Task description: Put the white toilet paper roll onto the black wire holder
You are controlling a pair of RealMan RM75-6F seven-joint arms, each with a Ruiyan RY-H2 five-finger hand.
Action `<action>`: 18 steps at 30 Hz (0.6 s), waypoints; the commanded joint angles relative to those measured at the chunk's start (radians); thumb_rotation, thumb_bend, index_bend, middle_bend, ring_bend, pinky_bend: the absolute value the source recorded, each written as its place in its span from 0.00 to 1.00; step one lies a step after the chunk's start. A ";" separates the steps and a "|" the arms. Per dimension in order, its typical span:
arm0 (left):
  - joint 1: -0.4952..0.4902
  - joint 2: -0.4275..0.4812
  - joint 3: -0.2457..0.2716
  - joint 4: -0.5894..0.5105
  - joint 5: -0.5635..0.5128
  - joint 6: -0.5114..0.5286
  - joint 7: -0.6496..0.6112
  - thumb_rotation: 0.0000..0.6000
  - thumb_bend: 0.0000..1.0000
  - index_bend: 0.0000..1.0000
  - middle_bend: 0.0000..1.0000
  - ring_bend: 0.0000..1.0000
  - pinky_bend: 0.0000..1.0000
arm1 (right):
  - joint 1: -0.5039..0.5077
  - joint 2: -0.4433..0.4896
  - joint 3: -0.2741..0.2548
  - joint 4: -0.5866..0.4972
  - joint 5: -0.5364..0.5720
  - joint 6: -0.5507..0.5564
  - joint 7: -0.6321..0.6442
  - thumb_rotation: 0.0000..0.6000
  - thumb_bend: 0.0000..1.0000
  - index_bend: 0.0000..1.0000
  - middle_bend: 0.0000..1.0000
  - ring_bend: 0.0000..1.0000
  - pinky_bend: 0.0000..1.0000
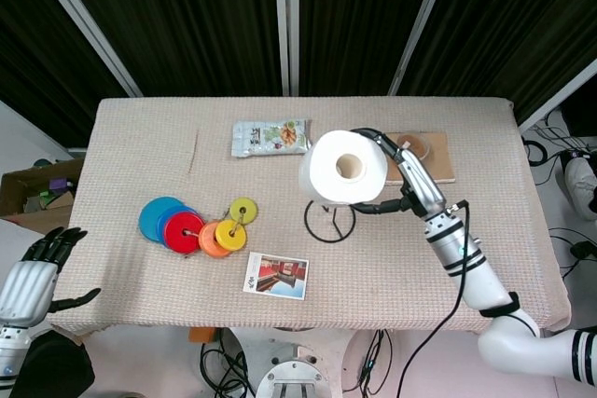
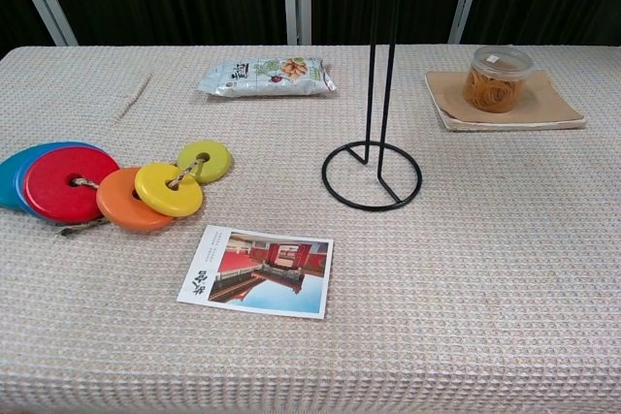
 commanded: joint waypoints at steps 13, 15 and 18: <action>0.003 -0.005 0.002 0.010 -0.004 0.001 -0.007 0.78 0.09 0.14 0.15 0.10 0.21 | 0.003 -0.048 -0.017 0.069 0.085 -0.105 0.022 1.00 0.18 0.35 0.38 0.26 0.36; 0.003 -0.005 0.003 0.010 0.001 0.004 -0.005 0.78 0.09 0.14 0.15 0.10 0.21 | 0.005 -0.062 -0.027 0.088 0.070 -0.121 0.026 1.00 0.17 0.24 0.29 0.18 0.31; 0.004 -0.004 0.003 0.008 0.002 0.007 0.000 0.78 0.09 0.14 0.15 0.10 0.21 | 0.013 -0.059 -0.048 0.116 -0.010 -0.181 0.079 1.00 0.09 0.03 0.06 0.02 0.10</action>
